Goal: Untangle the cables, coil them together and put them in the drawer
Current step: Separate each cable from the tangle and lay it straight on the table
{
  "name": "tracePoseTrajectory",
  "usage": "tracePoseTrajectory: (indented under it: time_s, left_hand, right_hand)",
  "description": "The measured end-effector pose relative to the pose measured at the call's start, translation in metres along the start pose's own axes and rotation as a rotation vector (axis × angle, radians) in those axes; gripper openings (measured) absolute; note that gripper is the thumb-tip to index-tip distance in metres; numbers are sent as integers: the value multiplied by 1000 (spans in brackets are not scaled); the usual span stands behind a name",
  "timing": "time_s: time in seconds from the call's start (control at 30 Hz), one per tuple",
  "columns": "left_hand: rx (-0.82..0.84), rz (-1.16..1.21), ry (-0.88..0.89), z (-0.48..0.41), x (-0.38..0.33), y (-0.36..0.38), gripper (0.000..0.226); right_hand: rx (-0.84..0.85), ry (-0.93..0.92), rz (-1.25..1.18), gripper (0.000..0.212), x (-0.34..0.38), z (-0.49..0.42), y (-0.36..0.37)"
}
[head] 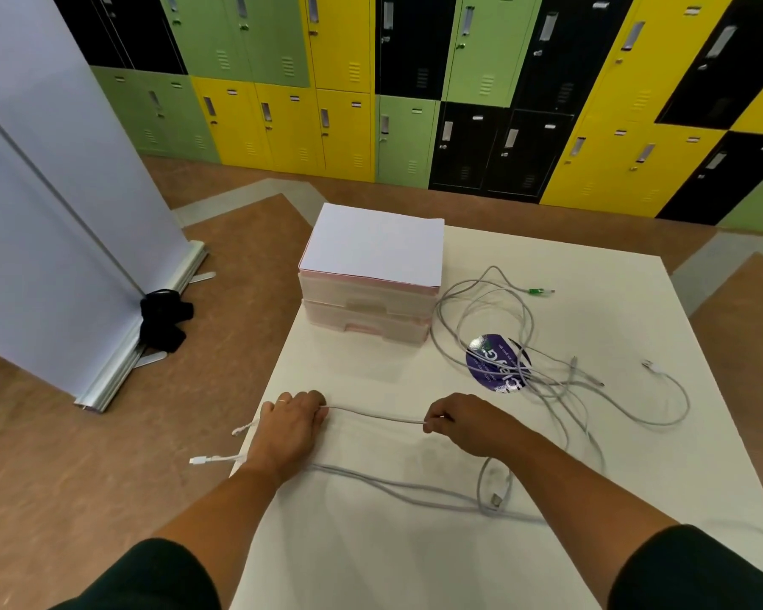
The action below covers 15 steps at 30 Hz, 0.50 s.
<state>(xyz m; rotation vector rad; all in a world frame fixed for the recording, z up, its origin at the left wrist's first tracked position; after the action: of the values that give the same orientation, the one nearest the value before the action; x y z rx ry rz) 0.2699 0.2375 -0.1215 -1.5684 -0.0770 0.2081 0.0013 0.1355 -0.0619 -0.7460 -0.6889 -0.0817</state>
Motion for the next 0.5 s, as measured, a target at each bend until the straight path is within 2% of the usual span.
tracePoseTrajectory:
  time_s: [0.2,0.37,0.5]
  left_hand:
    - [-94,-113,4,10,-2,5,39]
    - [-66,-7,-19,14,-1,19,43]
    - [-94,90,-32,14,5,16,34]
  right_hand:
    - [-38,41,0,21,-11,0,-3]
    - [-26,31,19,16,-12,0,1]
    - [-24,18,39,14,-6,-2,7]
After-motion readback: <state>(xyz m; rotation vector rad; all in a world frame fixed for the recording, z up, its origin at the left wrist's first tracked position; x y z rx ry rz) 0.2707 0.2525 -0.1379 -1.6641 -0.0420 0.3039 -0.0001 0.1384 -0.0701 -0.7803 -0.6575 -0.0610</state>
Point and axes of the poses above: each hand's wrist, its own z-axis away from the middle knuckle, its own y-axis out of the palm, x = y × z, the point moved 4 cm from there along -z, towards the middle knuckle, and after that the axes turned 9 degrees about -z, right-handed, at the moved point
